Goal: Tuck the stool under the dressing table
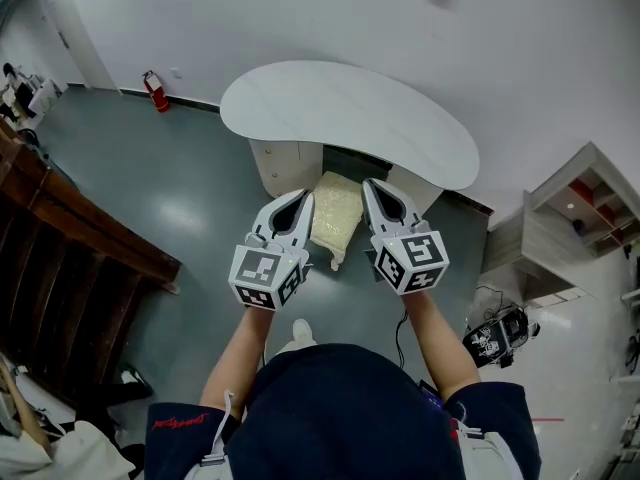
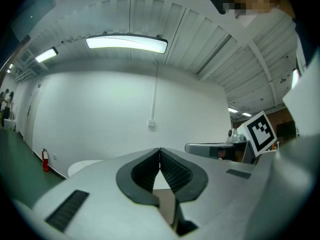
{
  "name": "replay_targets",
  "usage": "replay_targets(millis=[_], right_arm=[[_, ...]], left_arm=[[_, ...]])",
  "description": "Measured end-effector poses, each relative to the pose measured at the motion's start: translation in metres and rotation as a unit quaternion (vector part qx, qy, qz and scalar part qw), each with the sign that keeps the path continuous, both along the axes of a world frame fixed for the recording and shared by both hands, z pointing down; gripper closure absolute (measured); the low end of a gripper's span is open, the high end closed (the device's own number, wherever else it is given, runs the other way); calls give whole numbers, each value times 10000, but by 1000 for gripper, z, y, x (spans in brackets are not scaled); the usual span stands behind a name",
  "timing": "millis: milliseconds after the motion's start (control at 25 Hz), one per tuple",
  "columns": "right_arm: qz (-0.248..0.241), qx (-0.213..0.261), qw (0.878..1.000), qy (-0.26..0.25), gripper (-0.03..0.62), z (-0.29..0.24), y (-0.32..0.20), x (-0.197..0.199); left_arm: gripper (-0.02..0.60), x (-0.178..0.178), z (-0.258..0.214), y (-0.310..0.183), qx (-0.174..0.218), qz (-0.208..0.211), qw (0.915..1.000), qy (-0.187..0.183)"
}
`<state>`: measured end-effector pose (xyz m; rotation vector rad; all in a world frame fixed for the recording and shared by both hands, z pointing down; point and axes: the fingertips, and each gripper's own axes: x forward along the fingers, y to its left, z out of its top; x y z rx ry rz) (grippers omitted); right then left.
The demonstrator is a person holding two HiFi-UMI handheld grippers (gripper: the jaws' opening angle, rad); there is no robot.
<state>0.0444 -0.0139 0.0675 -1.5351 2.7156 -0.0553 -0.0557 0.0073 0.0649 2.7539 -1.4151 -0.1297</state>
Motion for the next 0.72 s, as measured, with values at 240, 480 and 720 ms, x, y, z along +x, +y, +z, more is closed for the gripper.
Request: replay_targets(millis=[240,480,720], right_arm=[[57,-53,10000,53,582,3,-19,-12],[148,-110,9998,90,582,9,-37,-24],[292,-139,9994,130,582,17,-52,-33]], left_arm=[[565,-10,3,-21,-61,93,9999,48],[565,-19,7,-38,-64,229,9996,121],[565,-27,17,-54,-108,406,9991,115]])
